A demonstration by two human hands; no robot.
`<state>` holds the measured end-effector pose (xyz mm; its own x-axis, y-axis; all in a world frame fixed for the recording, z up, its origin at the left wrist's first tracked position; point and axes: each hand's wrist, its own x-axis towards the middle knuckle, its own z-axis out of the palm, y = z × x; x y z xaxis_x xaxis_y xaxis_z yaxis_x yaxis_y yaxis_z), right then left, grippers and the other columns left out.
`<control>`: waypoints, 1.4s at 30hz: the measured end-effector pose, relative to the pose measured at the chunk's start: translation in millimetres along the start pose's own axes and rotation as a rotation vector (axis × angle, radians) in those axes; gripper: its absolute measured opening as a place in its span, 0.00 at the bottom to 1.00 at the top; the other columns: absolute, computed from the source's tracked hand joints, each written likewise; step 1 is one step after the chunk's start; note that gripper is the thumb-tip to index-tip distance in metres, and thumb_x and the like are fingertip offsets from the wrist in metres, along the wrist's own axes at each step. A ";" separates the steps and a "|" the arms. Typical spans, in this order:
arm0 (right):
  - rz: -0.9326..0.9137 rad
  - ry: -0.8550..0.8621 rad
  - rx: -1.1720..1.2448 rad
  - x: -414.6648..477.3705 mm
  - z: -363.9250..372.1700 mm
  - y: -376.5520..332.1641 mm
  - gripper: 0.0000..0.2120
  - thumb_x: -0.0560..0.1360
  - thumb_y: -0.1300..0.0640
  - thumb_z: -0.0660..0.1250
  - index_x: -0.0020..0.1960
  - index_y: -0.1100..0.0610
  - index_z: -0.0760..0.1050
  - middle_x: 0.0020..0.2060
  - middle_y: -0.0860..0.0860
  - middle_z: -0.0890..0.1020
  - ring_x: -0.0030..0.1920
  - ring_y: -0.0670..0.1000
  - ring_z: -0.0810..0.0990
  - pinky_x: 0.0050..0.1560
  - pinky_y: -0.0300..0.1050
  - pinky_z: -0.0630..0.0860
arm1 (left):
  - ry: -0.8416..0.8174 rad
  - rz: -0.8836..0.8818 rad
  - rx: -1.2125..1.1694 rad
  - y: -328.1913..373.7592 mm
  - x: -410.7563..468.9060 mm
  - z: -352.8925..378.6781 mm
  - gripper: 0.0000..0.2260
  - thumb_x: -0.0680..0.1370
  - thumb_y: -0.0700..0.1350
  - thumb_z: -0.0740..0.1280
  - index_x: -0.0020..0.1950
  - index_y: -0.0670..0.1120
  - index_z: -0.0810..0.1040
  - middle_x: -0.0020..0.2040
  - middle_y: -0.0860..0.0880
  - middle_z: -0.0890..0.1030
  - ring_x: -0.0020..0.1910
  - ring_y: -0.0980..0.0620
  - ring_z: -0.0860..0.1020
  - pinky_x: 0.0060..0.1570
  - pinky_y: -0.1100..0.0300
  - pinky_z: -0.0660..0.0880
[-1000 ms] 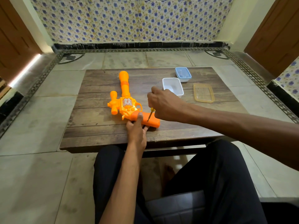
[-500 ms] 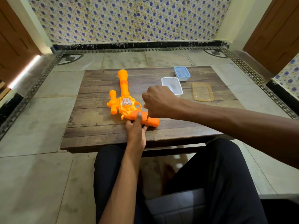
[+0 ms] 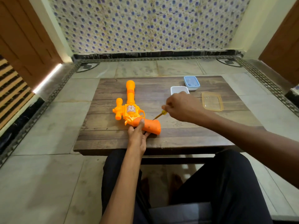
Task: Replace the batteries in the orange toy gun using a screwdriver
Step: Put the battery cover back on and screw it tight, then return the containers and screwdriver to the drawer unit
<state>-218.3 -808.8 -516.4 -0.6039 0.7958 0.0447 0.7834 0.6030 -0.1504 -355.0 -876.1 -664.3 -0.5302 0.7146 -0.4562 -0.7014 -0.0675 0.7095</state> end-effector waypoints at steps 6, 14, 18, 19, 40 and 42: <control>0.145 0.062 0.267 -6.7 18.1 26.6 0.22 0.80 0.44 0.61 0.30 0.52 0.72 0.31 0.51 0.78 0.36 0.55 0.78 0.34 0.45 0.68 | 0.064 0.004 0.034 29.2 -0.8 -21.2 0.23 0.80 0.37 0.66 0.74 0.42 0.66 0.70 0.41 0.73 0.70 0.43 0.71 0.55 0.43 0.72; 0.351 -0.017 0.752 -25.9 47.8 29.8 0.18 0.82 0.52 0.61 0.41 0.62 0.80 0.35 0.52 0.81 0.37 0.49 0.75 0.37 0.43 0.69 | 0.167 0.092 0.304 39.9 -3.5 -32.7 0.19 0.78 0.41 0.71 0.67 0.42 0.74 0.65 0.42 0.78 0.64 0.43 0.77 0.48 0.49 0.80; 0.412 -0.010 0.839 -38.1 60.6 35.8 0.13 0.81 0.54 0.62 0.44 0.58 0.82 0.38 0.51 0.83 0.41 0.50 0.77 0.47 0.49 0.74 | 0.297 0.131 0.425 43.2 1.4 -36.4 0.24 0.73 0.43 0.77 0.65 0.37 0.75 0.57 0.40 0.81 0.52 0.42 0.83 0.33 0.57 0.82; 0.420 -0.012 0.852 -41.4 63.1 37.0 0.12 0.81 0.55 0.62 0.46 0.57 0.82 0.39 0.51 0.83 0.42 0.51 0.77 0.49 0.49 0.75 | 0.315 0.140 0.460 43.4 2.5 -37.5 0.25 0.71 0.44 0.78 0.64 0.37 0.75 0.56 0.39 0.82 0.50 0.42 0.84 0.31 0.57 0.82; 0.272 0.057 0.283 -48.0 93.6 162.5 0.07 0.73 0.53 0.71 0.50 0.46 0.83 0.49 0.48 0.79 0.55 0.55 0.75 0.56 0.52 0.72 | 0.015 0.414 0.968 -14.8 -29.7 81.1 0.05 0.76 0.48 0.68 0.44 0.47 0.77 0.37 0.49 0.82 0.36 0.48 0.81 0.37 0.54 0.79; 0.207 0.028 0.294 -44.2 91.6 171.7 0.07 0.74 0.51 0.71 0.51 0.46 0.83 0.49 0.47 0.80 0.54 0.52 0.76 0.56 0.53 0.74 | 0.006 0.388 0.909 -17.3 -19.0 91.1 0.05 0.77 0.47 0.68 0.48 0.47 0.75 0.38 0.47 0.83 0.34 0.50 0.80 0.37 0.54 0.80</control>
<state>-70.5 -745.5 -634.7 -0.4291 0.9032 0.0103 0.8106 0.3901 -0.4368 -289.4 -825.1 -619.0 -0.6504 0.7523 -0.1054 0.1532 0.2658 0.9518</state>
